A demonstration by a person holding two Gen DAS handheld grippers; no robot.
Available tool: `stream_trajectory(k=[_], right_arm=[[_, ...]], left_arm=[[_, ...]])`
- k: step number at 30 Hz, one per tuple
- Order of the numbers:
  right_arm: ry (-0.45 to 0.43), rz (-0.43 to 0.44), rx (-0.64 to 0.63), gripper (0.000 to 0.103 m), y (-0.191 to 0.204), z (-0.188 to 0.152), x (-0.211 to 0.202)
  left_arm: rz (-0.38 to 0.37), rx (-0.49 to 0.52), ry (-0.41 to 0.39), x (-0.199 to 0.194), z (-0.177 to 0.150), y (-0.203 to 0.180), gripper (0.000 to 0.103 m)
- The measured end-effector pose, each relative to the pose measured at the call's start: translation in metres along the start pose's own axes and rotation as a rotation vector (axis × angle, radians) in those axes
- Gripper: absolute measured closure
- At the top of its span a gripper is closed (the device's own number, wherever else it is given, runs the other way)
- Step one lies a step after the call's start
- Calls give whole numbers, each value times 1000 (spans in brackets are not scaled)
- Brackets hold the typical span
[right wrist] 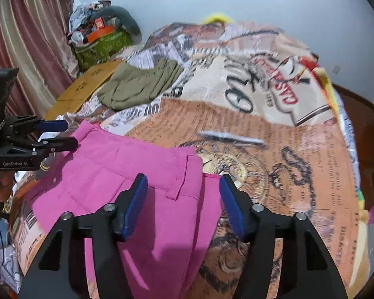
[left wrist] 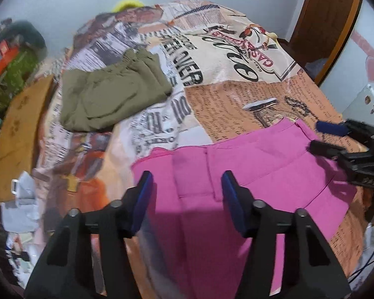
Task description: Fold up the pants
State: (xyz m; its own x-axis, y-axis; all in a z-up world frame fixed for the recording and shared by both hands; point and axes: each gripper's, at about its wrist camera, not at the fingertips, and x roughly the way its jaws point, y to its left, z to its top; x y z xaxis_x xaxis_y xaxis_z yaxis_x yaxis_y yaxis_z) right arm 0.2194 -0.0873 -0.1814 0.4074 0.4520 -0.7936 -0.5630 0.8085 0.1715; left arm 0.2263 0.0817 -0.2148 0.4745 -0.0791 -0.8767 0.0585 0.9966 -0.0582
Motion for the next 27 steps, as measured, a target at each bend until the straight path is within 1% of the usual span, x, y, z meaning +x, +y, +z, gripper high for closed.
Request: stream_trajectory(k=[2,4,5,6,8,11,18,23,25,27], right_arm=[[29,23,11,54,-2,0,11],[35,49,27,60,-4,-1,15],[33,57,28,67,-4,-2,16],[27,44,19,72,-3,-2,15],[23,34,5,75,-1,-2,16],[26,33,9,77,-2,-4,17],[42,12,9,77,-4,-2,18],[29,-21,-10,74,0,1,1],[11,-24,-3,70,-1,1,-8],[-16,-24,7,61,-1,0,-21]], left_arm=[[-18,-15,12,6,0,1,55],[-34,-24,10,9,-1,1,59],[-35,-23,7,10,-1,0,60],[-29,-19,1,11,-2,0,60],[-14,-12,-9,12,-3,-1,60],[0,-23,-11,14,-3,-1,59],[19,-27,-17,15,-3,-1,59],[15,-41,-26,1,-3,0,60],[32,-39,-54,-10,-4,0,60],[50,-32,-84,-24,-6,0,59]])
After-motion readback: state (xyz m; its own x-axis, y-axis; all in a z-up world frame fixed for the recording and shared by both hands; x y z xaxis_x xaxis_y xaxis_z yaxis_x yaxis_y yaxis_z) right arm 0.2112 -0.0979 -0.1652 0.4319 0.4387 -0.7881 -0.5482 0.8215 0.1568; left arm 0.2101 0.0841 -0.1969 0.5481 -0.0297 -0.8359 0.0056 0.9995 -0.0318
